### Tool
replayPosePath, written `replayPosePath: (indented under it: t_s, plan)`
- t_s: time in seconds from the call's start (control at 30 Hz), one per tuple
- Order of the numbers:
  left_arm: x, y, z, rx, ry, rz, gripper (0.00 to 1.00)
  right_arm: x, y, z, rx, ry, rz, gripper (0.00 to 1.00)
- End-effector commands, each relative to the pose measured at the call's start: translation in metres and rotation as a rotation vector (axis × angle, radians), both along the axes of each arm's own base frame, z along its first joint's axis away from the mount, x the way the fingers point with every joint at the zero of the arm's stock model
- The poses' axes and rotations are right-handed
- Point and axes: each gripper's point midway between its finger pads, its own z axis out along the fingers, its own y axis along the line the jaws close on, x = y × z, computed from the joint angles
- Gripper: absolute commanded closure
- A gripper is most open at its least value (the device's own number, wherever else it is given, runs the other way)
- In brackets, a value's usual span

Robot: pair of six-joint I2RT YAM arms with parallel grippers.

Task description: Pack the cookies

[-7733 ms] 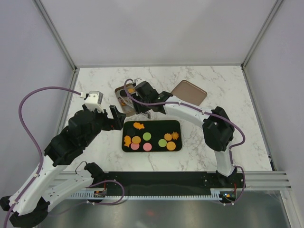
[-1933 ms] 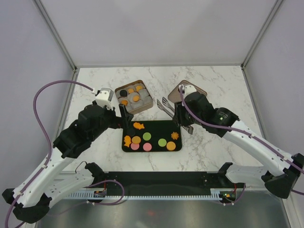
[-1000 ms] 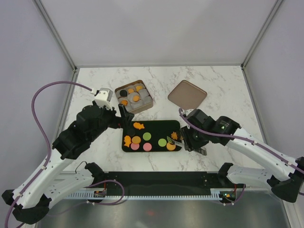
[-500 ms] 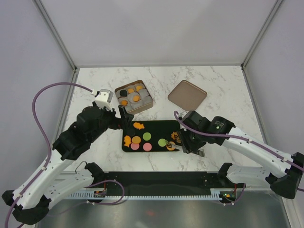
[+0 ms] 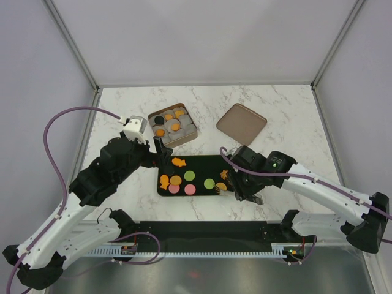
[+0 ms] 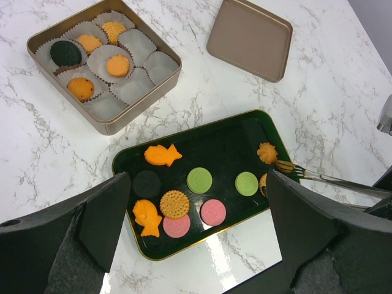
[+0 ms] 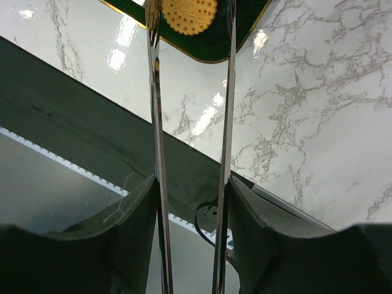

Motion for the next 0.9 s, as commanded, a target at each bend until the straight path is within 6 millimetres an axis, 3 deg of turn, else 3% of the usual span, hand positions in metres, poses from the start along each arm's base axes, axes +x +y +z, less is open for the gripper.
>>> replayPosePath:
  t_s: [0.0,0.2,0.5,0.87]
  plan:
    - [0.003,-0.001,0.009,0.003,-0.046,-0.013,0.0,0.002,0.004,-0.002,0.005,-0.01,0.012,0.44]
    - [0.004,-0.001,0.007,0.009,-0.046,-0.011,0.0,0.003,0.006,-0.004,0.005,-0.009,0.016,0.46]
    - [0.004,0.001,0.008,0.014,-0.052,-0.007,0.0,0.007,0.009,0.008,0.022,-0.032,0.009,0.63]
    - [0.003,0.001,0.011,0.01,-0.055,-0.008,0.0,0.025,0.015,0.034,0.05,-0.127,-0.018,0.64]
